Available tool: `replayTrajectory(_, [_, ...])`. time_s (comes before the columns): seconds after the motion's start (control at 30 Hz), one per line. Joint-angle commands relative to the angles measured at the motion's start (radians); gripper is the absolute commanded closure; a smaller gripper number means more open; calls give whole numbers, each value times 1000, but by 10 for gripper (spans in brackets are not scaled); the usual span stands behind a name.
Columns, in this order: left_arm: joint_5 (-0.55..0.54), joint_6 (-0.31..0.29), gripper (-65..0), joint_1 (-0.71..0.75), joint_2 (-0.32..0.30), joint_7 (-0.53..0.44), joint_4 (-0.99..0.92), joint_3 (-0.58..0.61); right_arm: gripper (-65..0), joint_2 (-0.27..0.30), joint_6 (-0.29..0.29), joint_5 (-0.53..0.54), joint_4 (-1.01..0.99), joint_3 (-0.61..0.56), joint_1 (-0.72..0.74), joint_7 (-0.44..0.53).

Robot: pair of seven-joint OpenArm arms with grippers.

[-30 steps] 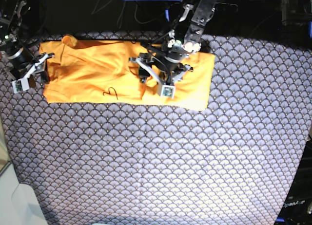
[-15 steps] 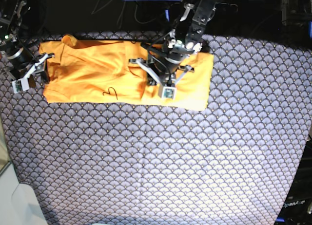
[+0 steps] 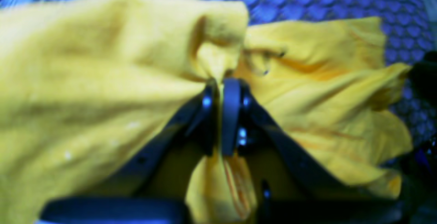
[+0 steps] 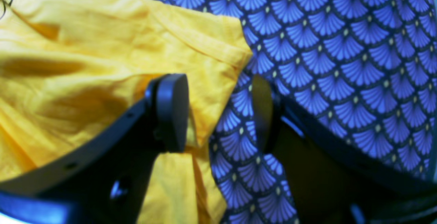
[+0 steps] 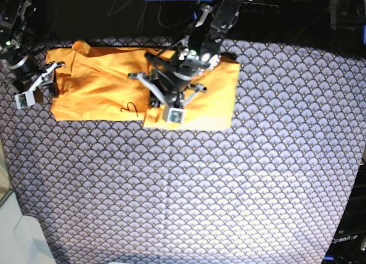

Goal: Fold the T-shirt properly
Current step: 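Regrasp the folded end with the left gripper and push it toward the right gripper, then release the folded end and hold the left gripper beside the shirt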

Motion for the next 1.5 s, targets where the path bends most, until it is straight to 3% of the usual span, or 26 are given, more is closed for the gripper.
replayTrajectory(0.0, [-8,-7,0,-15,13,-18,1,11,-312,18,-1,12,16,5,4,22])
replayTrajectory(0.5, [-11,-16,0,-46,27,-10,-71,21,-312,18,-1,12,16,4,4,22])
replayTrajectory(0.73, [-11,-16,-269,-26,24,-9,-30,23,-312,18,-1,12,16,4,6,22])
replayTrajectory(0.8, [-11,-21,-284,-11,22,-10,-4,23,-312,18,-1,12,16,4,6,22])
replayTrajectory(1.0, [-92,-10,-287,-8,-72,-13,134,50,-312,18,-1,12,16,4,10,22])
replayTrajectory(1.27, [-342,-15,-288,58,-277,40,186,-152,-312,14,-1,21,16,8,13,19])
replayTrajectory(1.47, [-410,-16,-288,78,-334,40,188,-197,-312,-4,-1,40,16,11,30,18])
